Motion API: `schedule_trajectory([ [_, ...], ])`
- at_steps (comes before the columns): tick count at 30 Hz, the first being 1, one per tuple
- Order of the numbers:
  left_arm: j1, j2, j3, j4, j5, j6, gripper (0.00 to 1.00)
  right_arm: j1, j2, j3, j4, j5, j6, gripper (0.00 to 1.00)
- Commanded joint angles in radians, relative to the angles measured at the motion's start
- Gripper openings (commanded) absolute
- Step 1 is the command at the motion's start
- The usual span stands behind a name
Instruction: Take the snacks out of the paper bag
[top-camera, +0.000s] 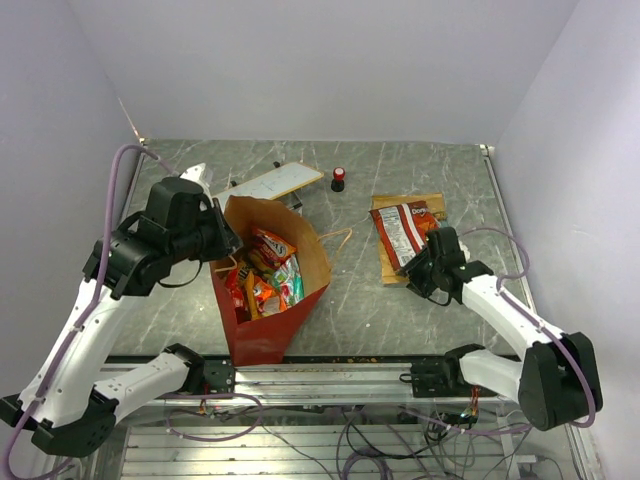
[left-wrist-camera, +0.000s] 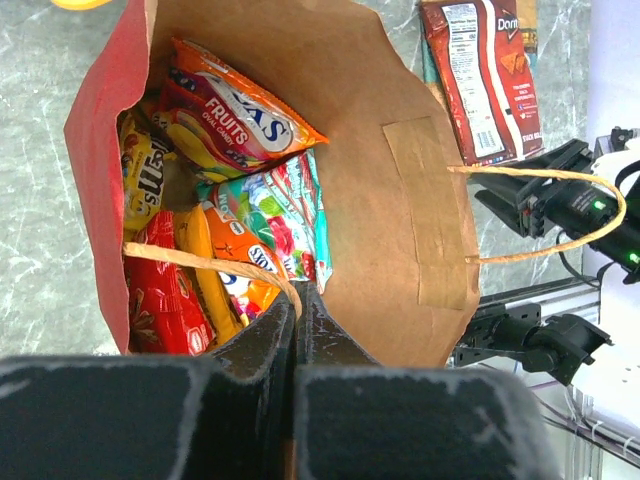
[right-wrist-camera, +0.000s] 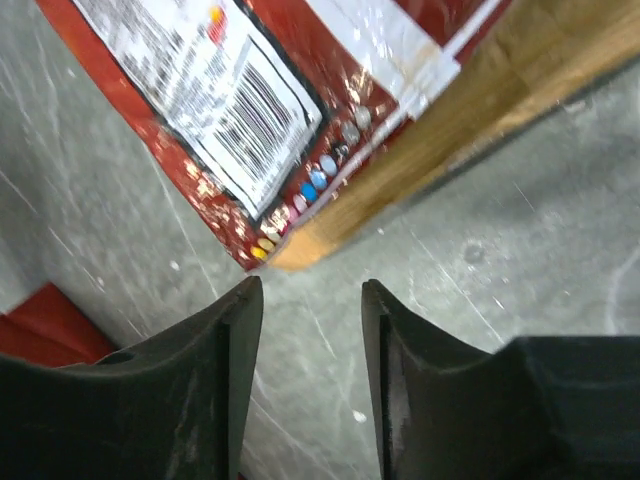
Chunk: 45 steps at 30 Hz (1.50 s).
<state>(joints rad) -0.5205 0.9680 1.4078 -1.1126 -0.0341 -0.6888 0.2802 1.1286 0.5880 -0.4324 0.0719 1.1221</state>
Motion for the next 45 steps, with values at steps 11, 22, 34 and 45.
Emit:
schedule_trajectory([
  [11, 0.004, -0.007, 0.013, -0.002, 0.001, 0.01, 0.07, -0.029, 0.112, 0.436, -0.165, 0.045, -0.557, 0.78],
  [22, 0.004, -0.018, 0.016, 0.009, -0.001, -0.022, 0.07, 0.009, 0.644, 0.812, -0.047, -0.29, -0.553, 0.77],
  [34, 0.005, 0.014, 0.064, -0.023, -0.043, -0.005, 0.07, 0.0, 0.978, 0.997, -0.052, -0.311, -0.58, 0.79],
  [45, 0.004, 0.022, 0.079, -0.029, -0.051, -0.014, 0.07, -0.029, 0.974, 1.129, -0.125, -0.267, -0.556, 0.79],
])
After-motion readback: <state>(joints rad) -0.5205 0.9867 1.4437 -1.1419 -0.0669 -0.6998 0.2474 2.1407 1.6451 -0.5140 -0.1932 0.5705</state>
